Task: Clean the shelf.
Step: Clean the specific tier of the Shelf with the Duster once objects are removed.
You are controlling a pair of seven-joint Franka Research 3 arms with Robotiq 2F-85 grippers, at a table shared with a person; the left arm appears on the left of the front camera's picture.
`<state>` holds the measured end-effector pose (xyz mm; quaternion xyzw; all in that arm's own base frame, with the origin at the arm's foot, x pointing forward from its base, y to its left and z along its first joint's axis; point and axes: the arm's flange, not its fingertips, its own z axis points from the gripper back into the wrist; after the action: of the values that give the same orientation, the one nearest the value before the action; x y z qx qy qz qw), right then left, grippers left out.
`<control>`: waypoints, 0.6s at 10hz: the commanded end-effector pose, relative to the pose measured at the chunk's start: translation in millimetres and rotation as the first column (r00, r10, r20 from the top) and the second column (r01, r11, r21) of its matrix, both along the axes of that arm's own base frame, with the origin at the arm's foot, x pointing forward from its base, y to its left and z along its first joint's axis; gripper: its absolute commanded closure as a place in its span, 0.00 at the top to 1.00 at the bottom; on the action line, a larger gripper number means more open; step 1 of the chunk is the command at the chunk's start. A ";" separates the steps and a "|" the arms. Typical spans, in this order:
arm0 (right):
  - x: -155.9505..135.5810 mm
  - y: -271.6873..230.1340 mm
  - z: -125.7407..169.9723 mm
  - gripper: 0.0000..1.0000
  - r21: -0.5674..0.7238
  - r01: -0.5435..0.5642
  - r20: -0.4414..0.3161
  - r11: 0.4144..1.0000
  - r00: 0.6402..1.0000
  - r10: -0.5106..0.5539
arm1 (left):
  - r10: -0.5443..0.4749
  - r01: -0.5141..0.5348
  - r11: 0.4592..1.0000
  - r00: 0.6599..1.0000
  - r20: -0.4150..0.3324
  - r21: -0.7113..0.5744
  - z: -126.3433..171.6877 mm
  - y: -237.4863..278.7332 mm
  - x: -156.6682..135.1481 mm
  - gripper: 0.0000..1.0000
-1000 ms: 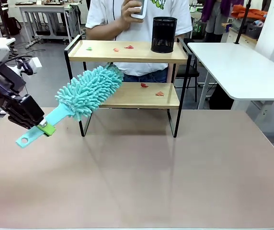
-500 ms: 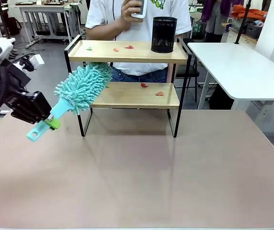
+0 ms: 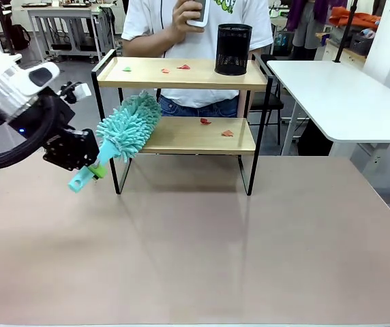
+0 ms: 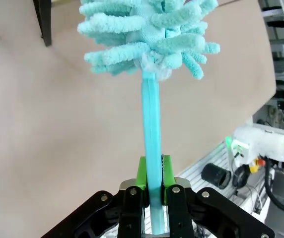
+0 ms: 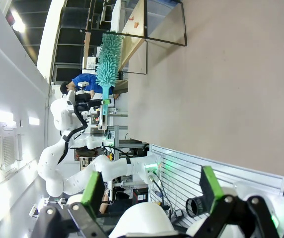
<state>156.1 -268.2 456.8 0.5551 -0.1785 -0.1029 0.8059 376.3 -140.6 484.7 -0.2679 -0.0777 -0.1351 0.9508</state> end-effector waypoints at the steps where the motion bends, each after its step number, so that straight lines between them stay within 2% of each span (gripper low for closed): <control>1: 0.6 -0.1 1.5 1.00 0.005 -0.005 0.032 1.000 0.999 0.005 | 0.081 -0.084 0.995 0.995 0.051 0.053 3.2 -14.6 10.1 0.00; 4: 0.6 -0.1 1.5 1.00 0.005 -0.005 0.032 1.000 0.999 0.005 | 0.154 -0.162 0.985 0.982 0.107 0.064 1.0 -21.9 16.5 0.00; 6: 0.6 -0.1 1.5 1.00 0.005 -0.005 0.032 1.000 0.999 0.005 | 0.147 -0.154 0.985 0.985 0.092 0.075 -2.4 -26.8 22.6 0.00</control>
<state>156.1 -268.2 456.8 0.5551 -0.1785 -0.1029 0.8059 395.7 -161.5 483.1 -0.2278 -0.1351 -0.0868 0.9604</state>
